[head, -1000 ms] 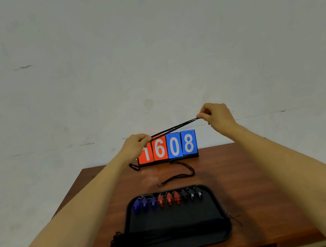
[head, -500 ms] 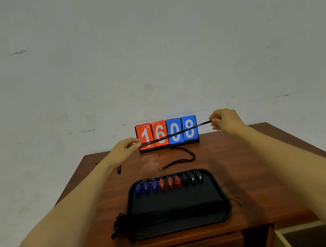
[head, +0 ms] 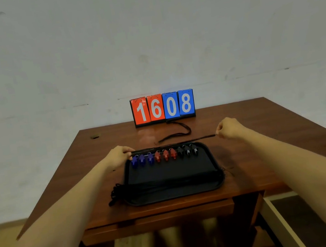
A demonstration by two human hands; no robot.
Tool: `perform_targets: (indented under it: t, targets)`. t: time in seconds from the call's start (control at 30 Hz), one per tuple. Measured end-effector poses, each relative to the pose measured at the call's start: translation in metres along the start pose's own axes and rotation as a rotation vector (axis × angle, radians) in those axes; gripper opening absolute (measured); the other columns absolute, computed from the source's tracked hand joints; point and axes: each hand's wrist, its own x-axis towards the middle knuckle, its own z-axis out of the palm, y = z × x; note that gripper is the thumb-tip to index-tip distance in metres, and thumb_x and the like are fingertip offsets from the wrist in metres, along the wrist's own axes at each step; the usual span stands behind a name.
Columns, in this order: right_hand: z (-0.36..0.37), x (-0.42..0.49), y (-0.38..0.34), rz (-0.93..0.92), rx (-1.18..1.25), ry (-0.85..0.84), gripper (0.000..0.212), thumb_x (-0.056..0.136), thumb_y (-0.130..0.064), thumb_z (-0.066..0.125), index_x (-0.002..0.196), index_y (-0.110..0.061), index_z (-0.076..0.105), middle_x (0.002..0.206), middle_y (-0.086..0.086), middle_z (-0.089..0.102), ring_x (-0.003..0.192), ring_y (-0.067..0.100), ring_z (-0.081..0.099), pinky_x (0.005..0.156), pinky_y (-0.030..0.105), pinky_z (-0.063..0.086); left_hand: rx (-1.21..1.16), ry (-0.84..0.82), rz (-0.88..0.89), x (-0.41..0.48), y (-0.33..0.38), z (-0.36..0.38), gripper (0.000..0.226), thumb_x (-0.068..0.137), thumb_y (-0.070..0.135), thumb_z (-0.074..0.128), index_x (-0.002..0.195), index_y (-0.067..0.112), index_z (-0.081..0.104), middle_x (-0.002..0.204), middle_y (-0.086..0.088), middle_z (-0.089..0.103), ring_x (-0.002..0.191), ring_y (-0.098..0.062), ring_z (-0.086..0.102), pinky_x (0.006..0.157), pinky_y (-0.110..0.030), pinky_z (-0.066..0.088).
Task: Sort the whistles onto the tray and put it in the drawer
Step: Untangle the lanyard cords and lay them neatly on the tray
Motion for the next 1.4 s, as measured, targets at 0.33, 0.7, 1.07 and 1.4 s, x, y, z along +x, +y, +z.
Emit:
perform_targets:
  t: [0.33, 0.7, 1.07, 1.4]
  targets:
    - [0.037, -0.021, 0.032, 0.116, 0.013, -0.064, 0.019, 0.079, -0.023, 0.074, 0.08, -0.004, 0.074, 0.087, 0.012, 0.072, 0.085, 0.03, 0.067, 0.08, 0.042, 0.058, -0.037, 0.095, -0.197, -0.009, -0.035, 0.032, 0.024, 0.092, 0.025, 0.06, 0.1, 0.006, 0.072, 0.1, -0.012, 0.069, 0.092, -0.023, 0.059, 0.079, -0.03, 0.043]
    - [0.054, -0.036, 0.044, 0.157, -0.063, -0.174, 0.024, 0.077, -0.02, 0.076, 0.088, 0.001, 0.075, 0.084, 0.014, 0.072, 0.079, 0.024, 0.066, 0.071, 0.035, 0.055, 0.004, 0.066, -0.246, -0.017, -0.055, 0.052, 0.011, 0.092, 0.015, 0.059, 0.092, 0.006, 0.065, 0.095, -0.012, 0.066, 0.098, -0.026, 0.059, 0.08, -0.031, 0.045]
    - [0.065, -0.042, 0.055, 0.138, -0.07, -0.15, 0.025, 0.083, -0.019, 0.07, 0.093, 0.004, 0.073, 0.094, 0.018, 0.073, 0.08, 0.027, 0.067, 0.077, 0.042, 0.057, 0.271, 0.126, -0.231, -0.02, -0.062, 0.065, 0.013, 0.09, 0.029, 0.06, 0.098, 0.021, 0.066, 0.116, -0.007, 0.064, 0.115, -0.03, 0.052, 0.096, -0.041, 0.041]
    - [0.062, -0.054, 0.045, 0.0, -0.277, -0.115, 0.025, 0.084, -0.015, 0.063, 0.106, -0.004, 0.064, 0.108, 0.015, 0.066, 0.095, 0.032, 0.062, 0.078, 0.043, 0.055, 0.431, 0.242, -0.047, -0.027, -0.057, 0.089, 0.027, 0.089, 0.032, 0.057, 0.115, 0.026, 0.054, 0.126, -0.008, 0.043, 0.126, -0.032, 0.028, 0.105, -0.045, 0.021]
